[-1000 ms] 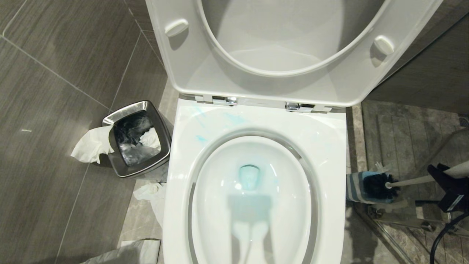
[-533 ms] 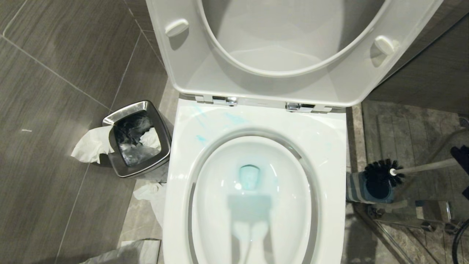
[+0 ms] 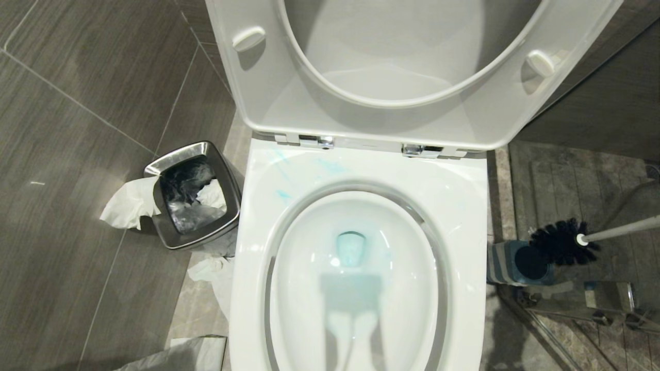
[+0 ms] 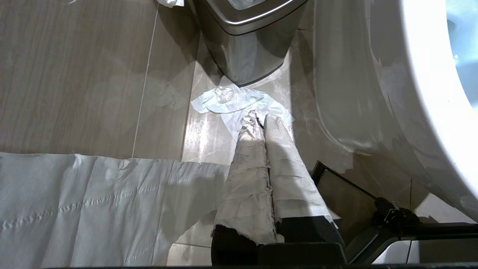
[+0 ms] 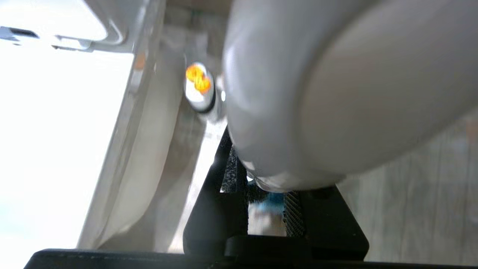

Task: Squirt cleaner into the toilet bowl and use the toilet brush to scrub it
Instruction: Scrub the toilet bowl

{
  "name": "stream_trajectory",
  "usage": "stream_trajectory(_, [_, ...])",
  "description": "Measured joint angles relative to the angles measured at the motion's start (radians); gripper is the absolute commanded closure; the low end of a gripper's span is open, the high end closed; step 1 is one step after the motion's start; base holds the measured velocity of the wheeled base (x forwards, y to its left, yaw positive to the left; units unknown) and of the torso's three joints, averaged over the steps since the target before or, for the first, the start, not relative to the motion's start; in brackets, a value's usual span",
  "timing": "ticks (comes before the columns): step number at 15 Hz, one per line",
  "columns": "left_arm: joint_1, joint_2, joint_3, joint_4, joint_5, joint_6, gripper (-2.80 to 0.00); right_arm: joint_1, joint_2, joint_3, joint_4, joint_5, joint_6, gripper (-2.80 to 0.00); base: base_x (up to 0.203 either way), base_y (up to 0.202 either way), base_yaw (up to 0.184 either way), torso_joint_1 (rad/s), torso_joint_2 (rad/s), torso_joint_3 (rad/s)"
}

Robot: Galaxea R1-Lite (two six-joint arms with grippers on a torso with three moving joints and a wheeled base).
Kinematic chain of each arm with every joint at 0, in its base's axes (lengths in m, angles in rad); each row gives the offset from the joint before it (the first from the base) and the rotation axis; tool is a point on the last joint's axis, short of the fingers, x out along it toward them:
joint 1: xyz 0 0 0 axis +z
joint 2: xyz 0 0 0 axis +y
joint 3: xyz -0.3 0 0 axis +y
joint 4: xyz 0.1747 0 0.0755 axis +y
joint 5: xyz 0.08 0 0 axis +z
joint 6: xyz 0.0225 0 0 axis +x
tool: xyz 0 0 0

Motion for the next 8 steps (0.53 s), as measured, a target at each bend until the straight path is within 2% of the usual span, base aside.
stream_trajectory(4, [0.0, 0.0, 0.0, 0.0, 0.0, -0.001, 0.0, 0.0, -0.032, -0.048, 0.058, -0.009, -0.002, 0.0, 0.0, 0.0, 0.0, 0.0, 0.0, 0.0])
stream_trajectory(8, [0.0, 0.0, 0.0, 0.0, 0.0, -0.001, 0.0, 0.0, -0.047, -0.15, 0.222, -0.013, -0.005, 0.0, 0.0, 0.0, 0.0, 0.0, 0.0, 0.0])
